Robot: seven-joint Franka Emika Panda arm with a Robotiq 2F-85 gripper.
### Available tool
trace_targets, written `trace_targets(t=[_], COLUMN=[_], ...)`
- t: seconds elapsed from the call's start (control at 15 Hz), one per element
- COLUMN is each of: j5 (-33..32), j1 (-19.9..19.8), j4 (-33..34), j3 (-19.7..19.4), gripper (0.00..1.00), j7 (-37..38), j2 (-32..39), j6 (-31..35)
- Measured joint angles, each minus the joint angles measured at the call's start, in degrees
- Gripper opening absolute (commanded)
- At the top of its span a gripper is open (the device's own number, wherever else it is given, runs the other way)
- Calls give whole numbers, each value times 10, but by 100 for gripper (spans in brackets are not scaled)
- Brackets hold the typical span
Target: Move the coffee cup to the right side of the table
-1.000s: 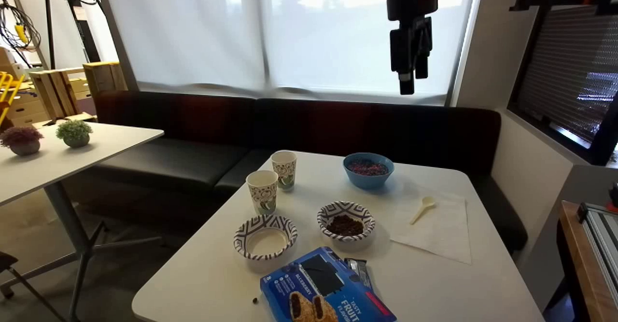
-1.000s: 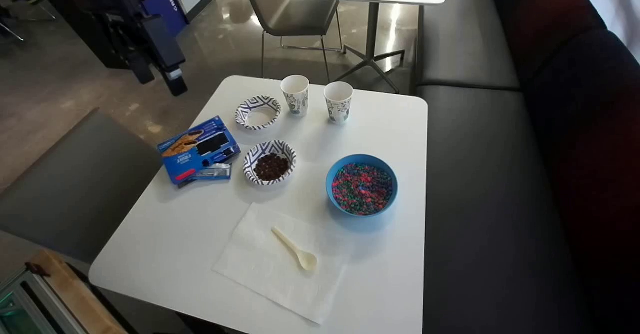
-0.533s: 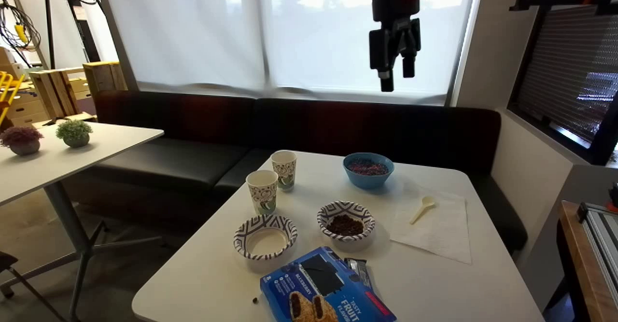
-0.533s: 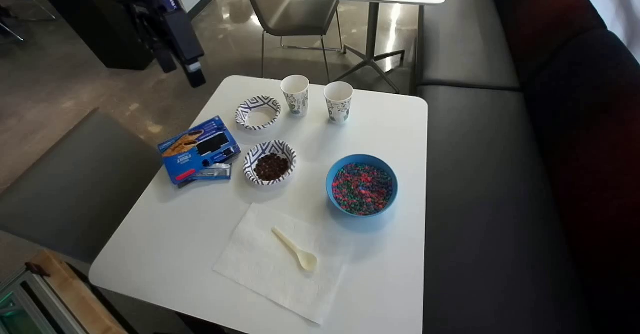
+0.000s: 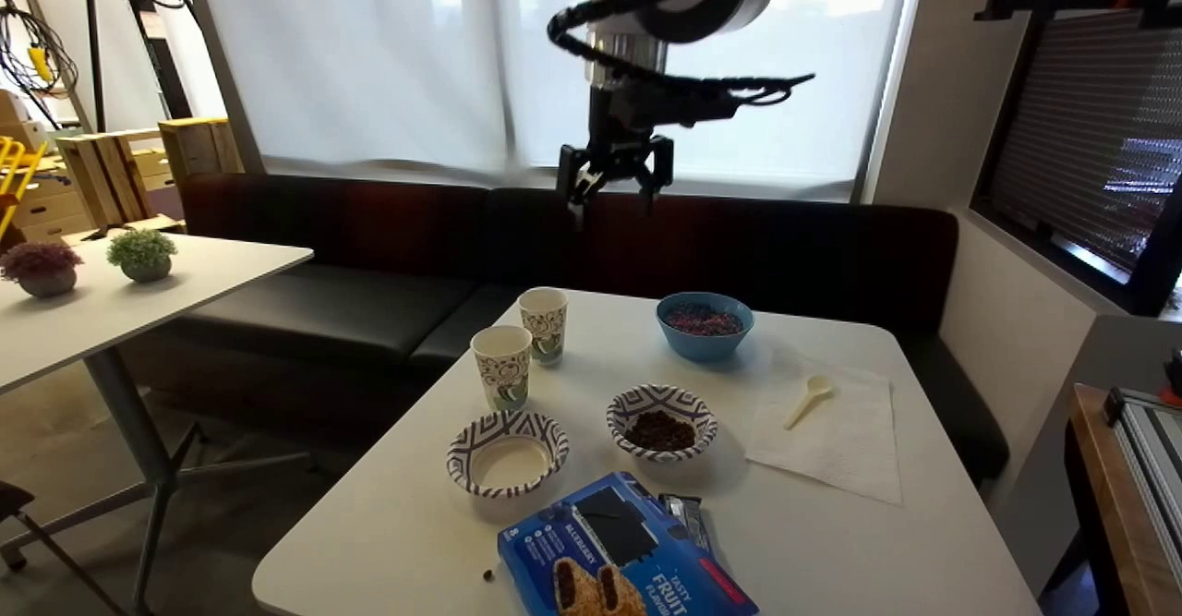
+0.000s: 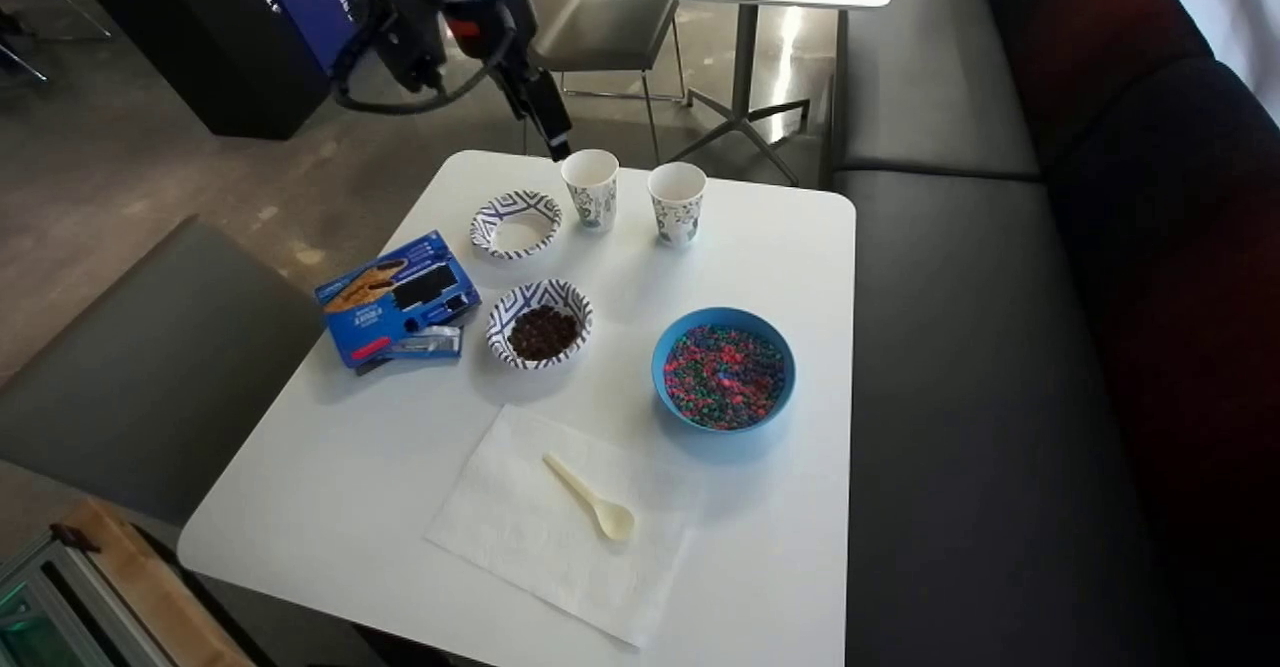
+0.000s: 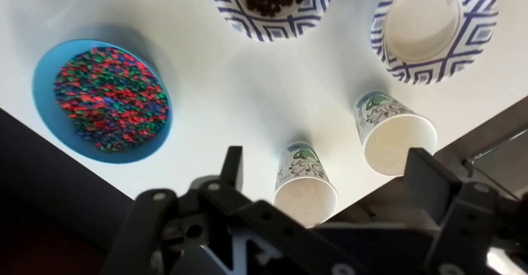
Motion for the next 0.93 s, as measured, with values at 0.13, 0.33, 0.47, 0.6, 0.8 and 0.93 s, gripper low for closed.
trace_targets(t=[0.13,0.33,0.47,0.6,0.8,0.93], j5=[-2,3,10,26,29,29], j1=[24,55,68,73,76,76], j4=[38,102,145,181,189,189], j3=[-16,-35,-43,-49,-55,-55], gripper=[100,100,100,100,100,100], j7=[41,80,93,96,94,94], j2=[66,155,206,250,261,256], j6=[52,90,115,134,136,136])
